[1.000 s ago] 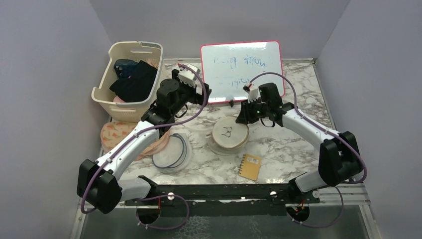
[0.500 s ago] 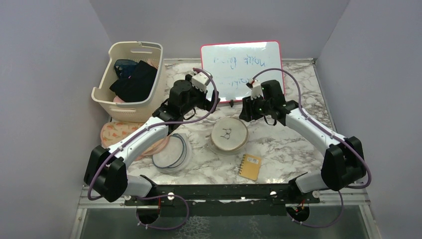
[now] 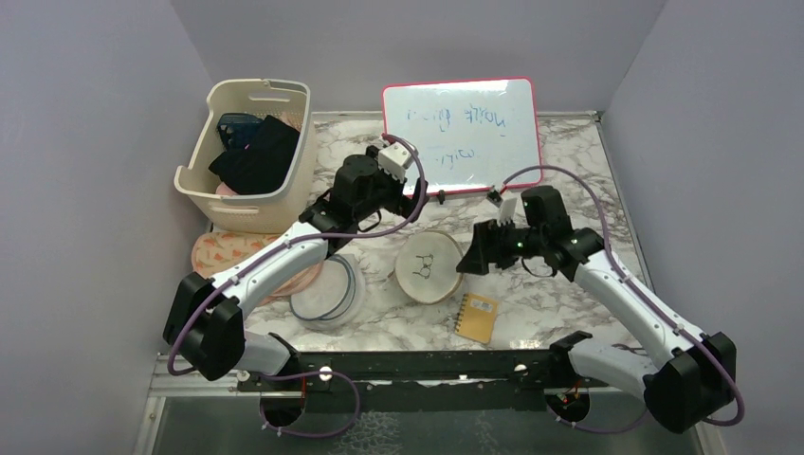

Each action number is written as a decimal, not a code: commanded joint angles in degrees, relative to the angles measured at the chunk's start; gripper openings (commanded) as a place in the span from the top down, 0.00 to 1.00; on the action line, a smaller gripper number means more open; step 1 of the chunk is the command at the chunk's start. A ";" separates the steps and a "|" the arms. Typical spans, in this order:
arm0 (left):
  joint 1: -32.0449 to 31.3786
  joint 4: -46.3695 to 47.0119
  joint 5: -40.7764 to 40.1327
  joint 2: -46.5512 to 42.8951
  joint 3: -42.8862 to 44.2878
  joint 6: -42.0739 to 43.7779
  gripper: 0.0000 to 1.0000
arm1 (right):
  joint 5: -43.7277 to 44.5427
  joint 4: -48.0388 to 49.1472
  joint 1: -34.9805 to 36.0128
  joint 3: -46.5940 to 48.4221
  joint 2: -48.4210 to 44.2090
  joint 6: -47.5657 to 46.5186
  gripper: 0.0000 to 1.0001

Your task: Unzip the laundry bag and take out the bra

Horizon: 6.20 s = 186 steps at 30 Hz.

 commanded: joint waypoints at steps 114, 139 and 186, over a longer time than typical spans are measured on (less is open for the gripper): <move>-22.18 16.22 3.55 -2.38 -23.09 45.08 0.44 | 6.88 31.47 -2.92 -19.82 -17.95 3.55 0.18; -22.64 19.23 -0.37 -0.19 -18.54 36.74 1.00 | -2.67 43.42 -2.95 -27.92 -23.72 1.77 0.39; -21.14 18.63 2.71 -4.00 -17.74 31.20 1.00 | -9.06 62.59 -2.92 -31.88 -6.35 0.89 0.91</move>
